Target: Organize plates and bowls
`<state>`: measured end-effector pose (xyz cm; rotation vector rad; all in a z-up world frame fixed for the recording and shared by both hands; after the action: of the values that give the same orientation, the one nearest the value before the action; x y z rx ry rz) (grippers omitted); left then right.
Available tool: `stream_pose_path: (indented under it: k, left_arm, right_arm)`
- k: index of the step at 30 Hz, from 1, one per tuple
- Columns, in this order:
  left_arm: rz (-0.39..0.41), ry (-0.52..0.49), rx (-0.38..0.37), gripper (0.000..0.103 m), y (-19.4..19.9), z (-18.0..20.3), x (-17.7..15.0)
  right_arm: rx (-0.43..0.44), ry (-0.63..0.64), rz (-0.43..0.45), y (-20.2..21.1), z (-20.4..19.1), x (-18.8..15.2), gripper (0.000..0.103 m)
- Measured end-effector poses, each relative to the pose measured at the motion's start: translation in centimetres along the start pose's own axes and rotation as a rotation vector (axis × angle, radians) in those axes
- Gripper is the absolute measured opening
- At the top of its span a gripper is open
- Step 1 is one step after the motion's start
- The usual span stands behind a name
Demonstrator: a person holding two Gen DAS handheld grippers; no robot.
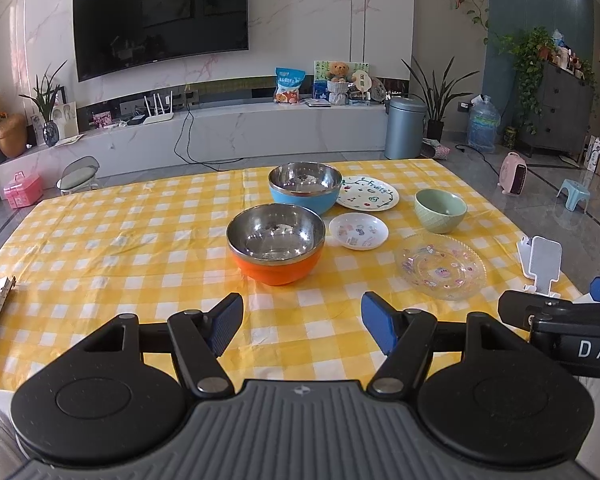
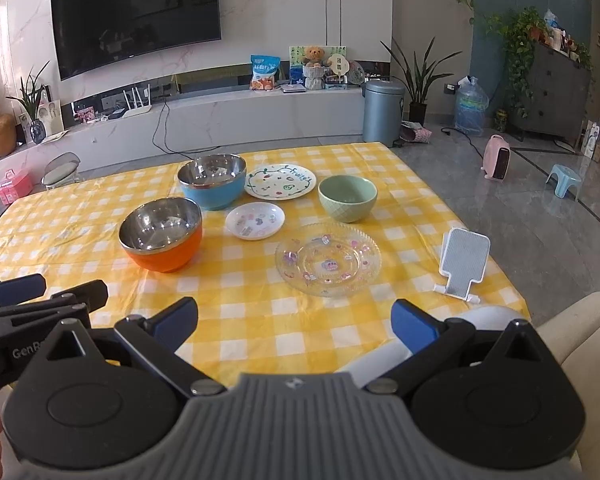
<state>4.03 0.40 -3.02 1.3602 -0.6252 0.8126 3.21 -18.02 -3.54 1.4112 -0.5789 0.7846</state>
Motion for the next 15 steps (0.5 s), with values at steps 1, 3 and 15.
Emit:
stream_pose_path:
  k: [1, 3, 15]
  left_arm:
    - [-0.001, 0.000, -0.001, 0.080, -0.02, 0.03, -0.01]
    - [-0.002, -0.001, 0.000, 0.080, -0.04, 0.07, -0.02]
    - [-0.006, 0.000, 0.000, 0.080, -0.17, 0.23, -0.34]
  right_arm:
    - [0.000, 0.000, -0.002, -0.04, -0.02, -0.02, 0.101]
    - [0.002, -0.003, -0.005, -0.11, -0.02, -0.01, 0.101]
    - [0.000, -0.010, -0.015, -0.25, 0.07, 0.02, 0.101]
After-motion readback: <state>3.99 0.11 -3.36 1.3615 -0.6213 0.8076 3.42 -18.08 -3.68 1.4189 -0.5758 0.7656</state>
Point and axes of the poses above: each gripper's, at about its wrist camera, not at the fingertips, and y roughly against the way its jaws point, z to its right, x to its top, the point moved 5 cm from there along -y, roughly the way its jaws point, and after that the axes turned 10 degrees about y, right-handed, at the moved point
